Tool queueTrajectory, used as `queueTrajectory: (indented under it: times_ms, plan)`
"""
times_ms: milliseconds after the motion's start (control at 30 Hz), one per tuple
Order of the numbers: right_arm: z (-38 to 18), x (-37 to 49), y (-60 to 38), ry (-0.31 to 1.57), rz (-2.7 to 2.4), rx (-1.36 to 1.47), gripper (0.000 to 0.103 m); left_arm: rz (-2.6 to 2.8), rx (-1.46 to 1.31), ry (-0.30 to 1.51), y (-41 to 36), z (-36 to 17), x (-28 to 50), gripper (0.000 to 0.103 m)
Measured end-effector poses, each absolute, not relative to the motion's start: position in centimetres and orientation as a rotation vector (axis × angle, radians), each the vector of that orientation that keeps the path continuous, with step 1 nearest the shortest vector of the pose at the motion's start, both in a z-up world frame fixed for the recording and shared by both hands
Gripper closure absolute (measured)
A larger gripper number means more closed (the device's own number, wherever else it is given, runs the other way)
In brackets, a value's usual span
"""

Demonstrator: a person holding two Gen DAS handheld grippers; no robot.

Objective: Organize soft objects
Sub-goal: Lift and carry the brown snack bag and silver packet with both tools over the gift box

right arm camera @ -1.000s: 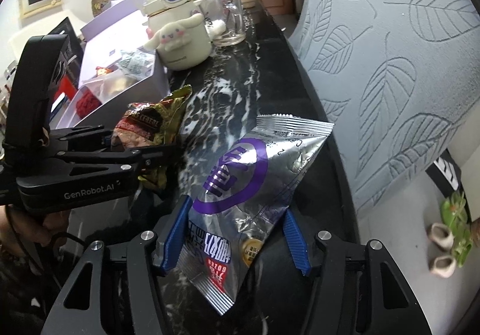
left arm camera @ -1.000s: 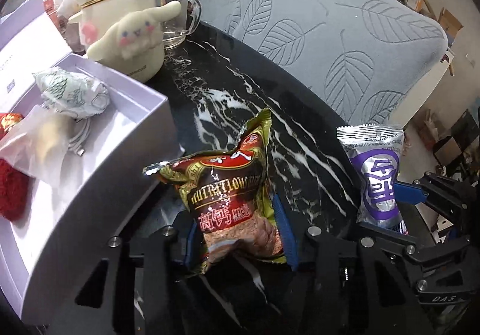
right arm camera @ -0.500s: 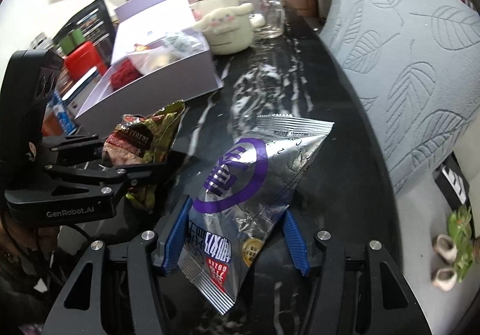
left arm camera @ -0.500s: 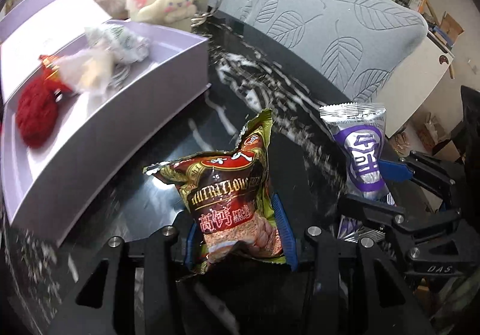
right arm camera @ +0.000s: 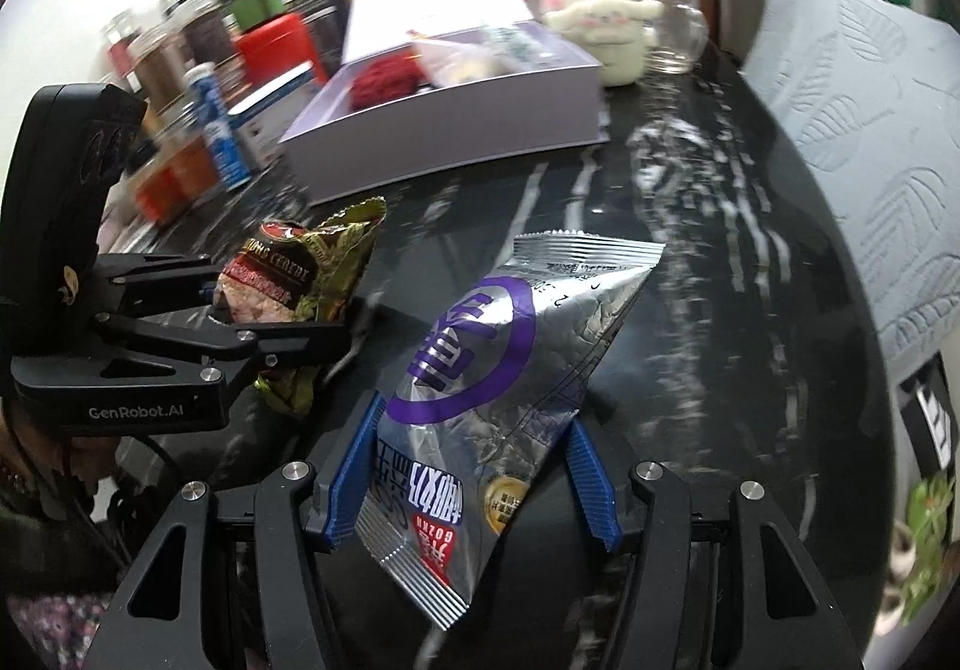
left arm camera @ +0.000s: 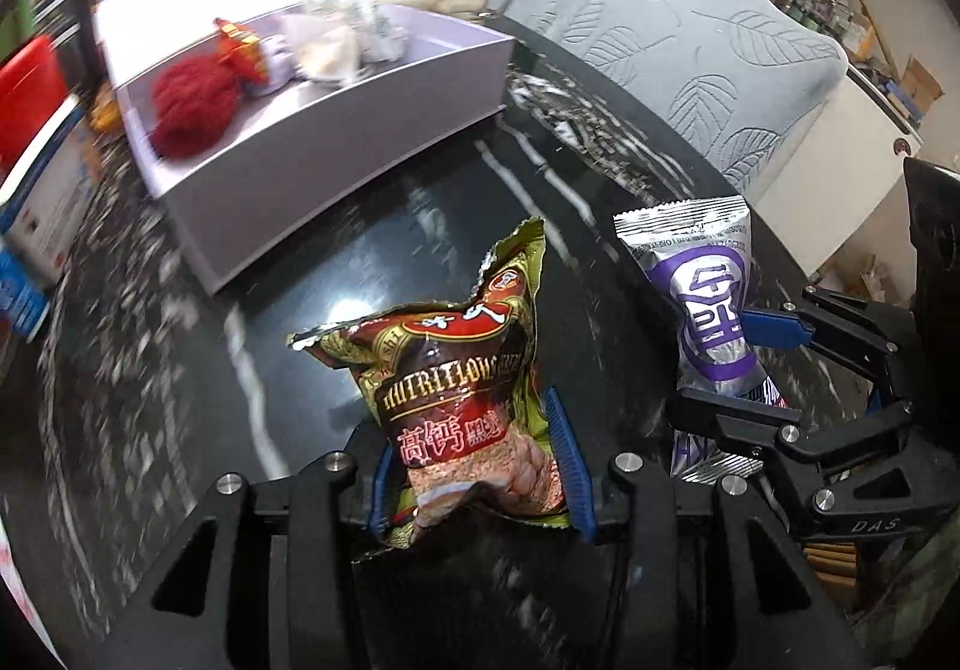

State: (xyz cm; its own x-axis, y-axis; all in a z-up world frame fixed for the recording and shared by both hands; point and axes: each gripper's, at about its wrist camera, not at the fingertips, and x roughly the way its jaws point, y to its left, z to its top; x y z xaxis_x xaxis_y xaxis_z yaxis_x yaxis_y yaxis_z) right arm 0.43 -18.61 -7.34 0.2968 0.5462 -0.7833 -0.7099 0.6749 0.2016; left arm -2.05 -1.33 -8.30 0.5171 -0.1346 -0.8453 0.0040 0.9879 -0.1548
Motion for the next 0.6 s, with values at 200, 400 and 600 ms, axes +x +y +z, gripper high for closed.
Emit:
queueTrajectory:
  times_ms: [200,400,600]
  plan:
    - [-7.4,-1.7,-16.6,0.945,0.911,-0.244,0.043,-0.023,-0.154,1.025,0.4,-8.2,-5.8,0.059]
    - [-7.3,-3.5,-14.7,0.925,0.963,-0.308,0.041,0.007,-0.165,1.023,1.7,-8.2,-8.0,0.059]
    - [-7.2,-4.6,-13.4,0.896,0.917,-0.355,0.021,0.053,-0.154,1.025,2.7,-8.3,-8.2,0.058]
